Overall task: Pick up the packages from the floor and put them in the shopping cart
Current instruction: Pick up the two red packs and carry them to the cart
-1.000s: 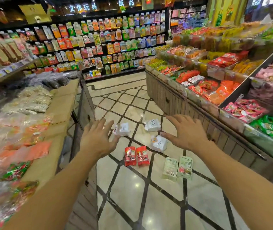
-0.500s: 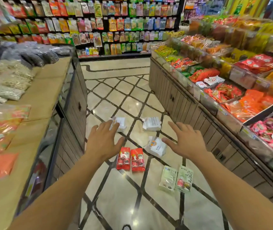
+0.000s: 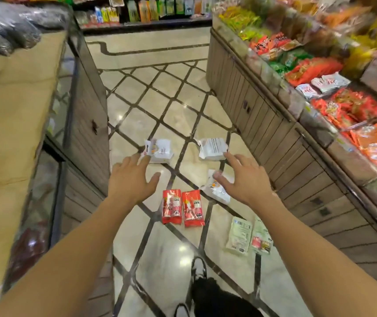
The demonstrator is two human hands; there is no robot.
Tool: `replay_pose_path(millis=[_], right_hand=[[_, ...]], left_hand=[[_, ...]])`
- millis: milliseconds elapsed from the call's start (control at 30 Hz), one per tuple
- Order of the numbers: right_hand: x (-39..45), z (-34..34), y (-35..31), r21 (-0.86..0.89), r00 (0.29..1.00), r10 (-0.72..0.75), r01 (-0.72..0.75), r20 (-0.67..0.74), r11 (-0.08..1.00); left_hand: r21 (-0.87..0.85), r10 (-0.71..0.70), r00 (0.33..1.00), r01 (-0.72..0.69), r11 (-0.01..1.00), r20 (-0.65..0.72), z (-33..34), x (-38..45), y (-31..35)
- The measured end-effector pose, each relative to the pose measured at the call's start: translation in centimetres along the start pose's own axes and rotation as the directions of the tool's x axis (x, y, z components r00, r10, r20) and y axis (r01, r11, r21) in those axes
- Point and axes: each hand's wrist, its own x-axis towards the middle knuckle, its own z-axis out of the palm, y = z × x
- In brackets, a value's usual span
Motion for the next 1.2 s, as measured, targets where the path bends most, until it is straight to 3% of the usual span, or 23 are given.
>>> replay_pose_path(millis=[200,433,667,900,1100,1200], right_hand=[[10.5,5.4,1.7,0.061,0.995,-0.009,0.003,0.099,0.998],[20.3,17.3,4.0,0.132,0.960,-0.096,0.063,0.262,0.989],[26.0,35.5,6.5,0.193,0.943,-0.093,0.031,0.320,0.981],[28.9,57.3,7.3,0.165,0.888,-0.096,0.023,0.450,0.986],[28.7,74.1,8.8,0.184,0.875,0.071,-0.179,0.478,0.967],[28.3,80.8,10.7,0.195,0.886,0.163,-0.270,0.434,0.943]], left_hand=[[-0.027,-0.021,0.996,0.023,0.999,0.082,4.8,9.4,0.4],[-0.111,-0.165,0.953,0.198,0.974,0.256,15.2,19.9,0.6],[-0.168,-0.192,0.873,0.293,0.941,0.449,33.2,25.8,-0.2],[-0.200,-0.209,0.830,0.355,0.913,0.517,56.1,27.3,-3.1],[-0.195,-0.286,0.790,0.450,0.872,0.542,73.6,28.5,-6.5],[-0.194,-0.408,0.766,0.556,0.808,0.497,79.6,29.7,-7.8]])
